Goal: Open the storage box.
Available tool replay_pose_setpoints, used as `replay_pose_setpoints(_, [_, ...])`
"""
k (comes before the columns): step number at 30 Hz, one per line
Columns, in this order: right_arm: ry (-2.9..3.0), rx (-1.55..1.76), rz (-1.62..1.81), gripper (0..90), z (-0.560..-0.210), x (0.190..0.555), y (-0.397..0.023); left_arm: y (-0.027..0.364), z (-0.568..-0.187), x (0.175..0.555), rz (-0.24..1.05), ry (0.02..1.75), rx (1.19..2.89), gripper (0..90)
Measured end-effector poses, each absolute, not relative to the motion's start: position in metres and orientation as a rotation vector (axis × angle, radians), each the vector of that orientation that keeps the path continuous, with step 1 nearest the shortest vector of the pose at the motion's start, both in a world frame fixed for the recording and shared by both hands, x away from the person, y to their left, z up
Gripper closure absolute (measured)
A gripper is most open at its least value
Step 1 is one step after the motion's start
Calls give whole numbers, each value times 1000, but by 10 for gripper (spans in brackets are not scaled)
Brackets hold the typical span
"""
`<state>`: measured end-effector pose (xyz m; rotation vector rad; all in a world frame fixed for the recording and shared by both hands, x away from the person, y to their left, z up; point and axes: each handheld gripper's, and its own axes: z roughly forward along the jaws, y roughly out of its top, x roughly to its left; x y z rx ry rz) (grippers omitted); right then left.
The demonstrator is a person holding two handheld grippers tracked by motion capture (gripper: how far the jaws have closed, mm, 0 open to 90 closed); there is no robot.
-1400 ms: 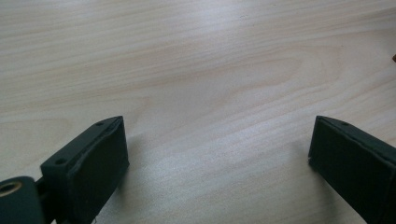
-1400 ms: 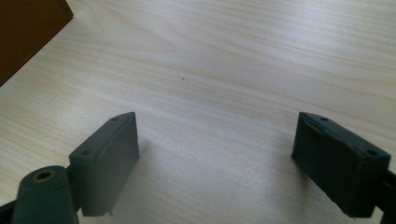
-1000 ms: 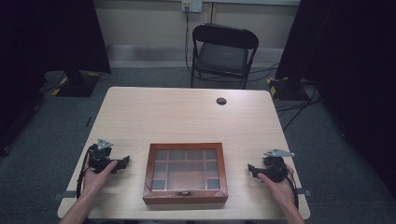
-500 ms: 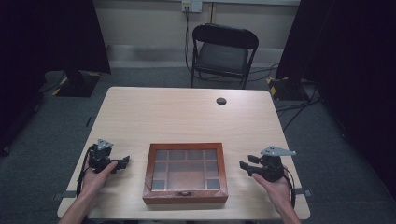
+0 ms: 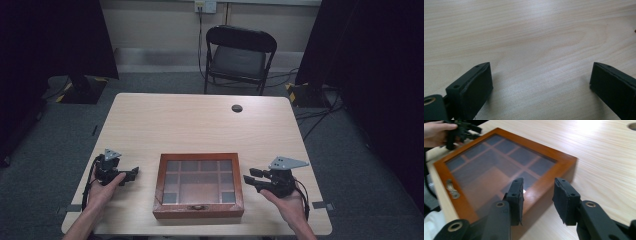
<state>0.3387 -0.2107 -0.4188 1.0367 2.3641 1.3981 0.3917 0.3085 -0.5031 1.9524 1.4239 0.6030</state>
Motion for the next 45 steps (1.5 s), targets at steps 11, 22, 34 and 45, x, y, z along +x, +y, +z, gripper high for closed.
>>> replay_pose_setpoints(11, [2504,878,1444,665,-415,330,-170,309,-503,392,597,1422,1952,36])
replay_pose_setpoints(22, [2586,758,1464,697,-410,328,-137,309,-503,392,597,1422,1952,35])
replay_pose_setpoints(34, [2747,601,1456,756,-426,319,-99,309,-503,393,598,1418,1960,23])
replay_pose_setpoints(45, [2824,541,1433,790,-438,315,-88,309,-503,393,598,1420,1958,23])
